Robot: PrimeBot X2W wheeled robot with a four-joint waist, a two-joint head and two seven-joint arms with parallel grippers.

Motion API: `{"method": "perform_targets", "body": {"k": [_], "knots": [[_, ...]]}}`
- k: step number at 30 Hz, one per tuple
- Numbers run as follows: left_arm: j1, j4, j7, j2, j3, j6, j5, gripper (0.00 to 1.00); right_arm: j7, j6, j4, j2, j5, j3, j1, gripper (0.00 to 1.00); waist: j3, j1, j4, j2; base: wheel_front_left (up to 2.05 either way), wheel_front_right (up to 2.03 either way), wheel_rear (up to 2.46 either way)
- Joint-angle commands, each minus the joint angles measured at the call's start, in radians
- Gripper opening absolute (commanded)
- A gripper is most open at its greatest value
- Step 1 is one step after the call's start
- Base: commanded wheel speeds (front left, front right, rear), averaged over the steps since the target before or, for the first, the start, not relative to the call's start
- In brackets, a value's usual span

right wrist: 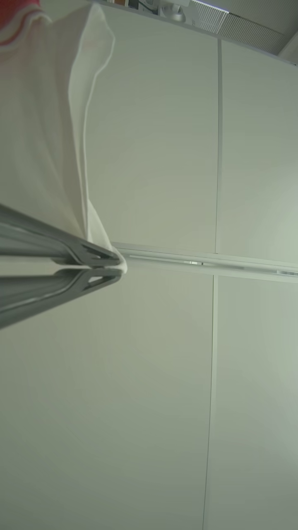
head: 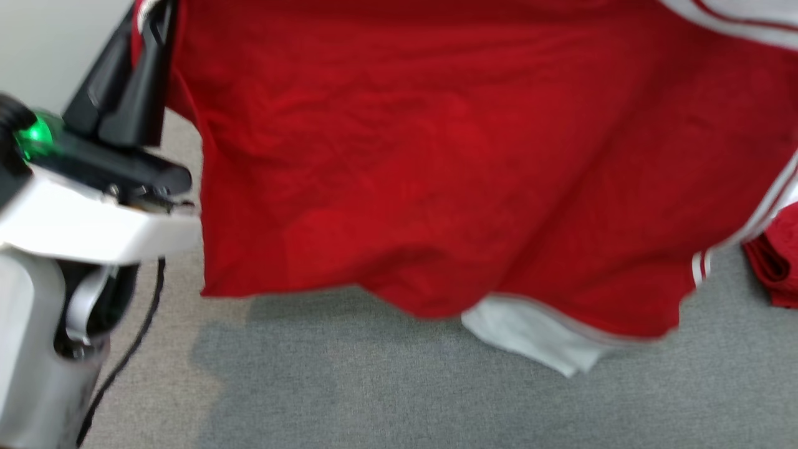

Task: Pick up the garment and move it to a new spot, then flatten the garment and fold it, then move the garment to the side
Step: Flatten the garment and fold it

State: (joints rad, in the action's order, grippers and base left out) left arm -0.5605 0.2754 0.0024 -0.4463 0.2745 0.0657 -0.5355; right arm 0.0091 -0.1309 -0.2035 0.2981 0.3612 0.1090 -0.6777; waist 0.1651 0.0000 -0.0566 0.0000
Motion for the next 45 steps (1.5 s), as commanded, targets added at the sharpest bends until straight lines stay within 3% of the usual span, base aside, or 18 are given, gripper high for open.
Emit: {"method": "perform_targets", "body": {"k": [1, 13, 22, 30, 35, 40, 45], "knots": [[-0.035, -0.015, -0.005, 0.004, -0.005, -0.009, -0.006, 0.0, 0.0, 0.0, 0.013, 0.013, 0.004, -0.005, -0.031, 0.0, 0.026, 0.0, 0.002, 0.0, 0.0, 0.0, 0.0], [-0.483, -0.349, -0.069, 0.086, 0.04, -0.112, 0.025, 0.0, -0.072, 0.0, 0.315, 0.073, 0.069, -0.181, -0.539, 0.0, 0.219, 0.0, 0.021, 0.0, 0.0, 0.0, 0.0], [-0.755, -0.761, -0.175, 0.169, 0.073, -0.161, 0.035, 0.0, -0.158, 0.0, 0.722, 0.013, 0.171, -0.315, -0.824, 0.0, 0.287, 0.0, 0.034, 0.0, 0.0, 0.0, 0.0], [-0.813, -1.099, -0.204, 0.229, 0.089, -0.186, -0.018, 0.0, -0.17, 0.0, 1.007, -0.064, 0.257, -0.411, -0.831, 0.0, 0.308, 0.0, 0.02, 0.0, 0.0, 0.0, 0.0], [-0.819, -1.262, -0.217, 0.257, 0.098, -0.194, -0.055, 0.0, -0.185, 0.0, 1.124, -0.098, 0.308, -0.471, -0.819, 0.0, 0.328, 0.0, 0.014, 0.0, 0.0, 0.0, 0.0], [-0.828, -1.315, -0.246, 0.274, 0.115, -0.198, -0.073, 0.0, -0.219, 0.0, 1.135, -0.095, 0.355, -0.535, -0.797, 0.0, 0.352, 0.0, 0.015, 0.0, 0.0, 0.0, 0.0], [-0.711, -1.293, -0.266, 0.287, 0.129, -0.197, -0.108, 0.0, -0.262, 0.0, 1.055, -0.067, 0.441, -0.589, -0.645, 0.0, 0.331, 0.0, 0.015, 0.0, 0.0, 0.0, 0.0]]}}
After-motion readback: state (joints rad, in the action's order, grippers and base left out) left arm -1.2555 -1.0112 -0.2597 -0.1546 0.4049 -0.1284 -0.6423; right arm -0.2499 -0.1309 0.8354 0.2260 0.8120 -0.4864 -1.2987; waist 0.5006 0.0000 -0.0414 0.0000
